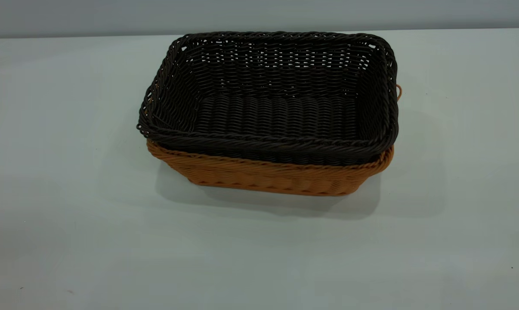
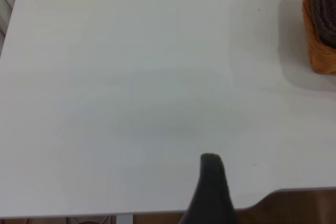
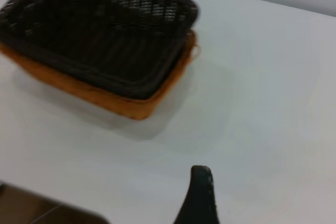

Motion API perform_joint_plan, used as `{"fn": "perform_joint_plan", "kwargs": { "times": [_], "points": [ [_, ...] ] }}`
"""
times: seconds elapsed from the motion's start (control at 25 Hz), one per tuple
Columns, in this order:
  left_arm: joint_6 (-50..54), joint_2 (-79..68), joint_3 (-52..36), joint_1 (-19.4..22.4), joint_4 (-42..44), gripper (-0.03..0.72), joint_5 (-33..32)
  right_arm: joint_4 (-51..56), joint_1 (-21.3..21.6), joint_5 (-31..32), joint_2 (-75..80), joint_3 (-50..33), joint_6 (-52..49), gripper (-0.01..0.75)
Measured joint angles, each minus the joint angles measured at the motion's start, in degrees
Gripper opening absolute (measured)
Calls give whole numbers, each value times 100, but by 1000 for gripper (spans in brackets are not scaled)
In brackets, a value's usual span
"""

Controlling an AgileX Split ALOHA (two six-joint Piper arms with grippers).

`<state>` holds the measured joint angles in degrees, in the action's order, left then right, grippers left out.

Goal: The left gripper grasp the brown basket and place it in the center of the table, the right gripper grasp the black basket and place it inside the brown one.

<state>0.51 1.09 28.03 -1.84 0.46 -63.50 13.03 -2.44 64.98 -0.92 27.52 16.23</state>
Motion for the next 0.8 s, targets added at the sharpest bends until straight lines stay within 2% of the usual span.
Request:
{"fn": "perform_joint_plan", "kwargs": {
  "times": [0.12,0.24,0.56,0.8],
  "points": [
    [0,0,0,0,0,527,0,-60,492,0,0,0,0,552],
    [0,0,0,0,0,527,0,-167,767,0,0,0,-68,552],
    [0,0,0,0,0,527,0,-805,829,-65,0,-32,-1096,552],
    [0,0,0,0,0,527,0,-1045,829,-72,0,-39,-1307,552]
  ]
}}
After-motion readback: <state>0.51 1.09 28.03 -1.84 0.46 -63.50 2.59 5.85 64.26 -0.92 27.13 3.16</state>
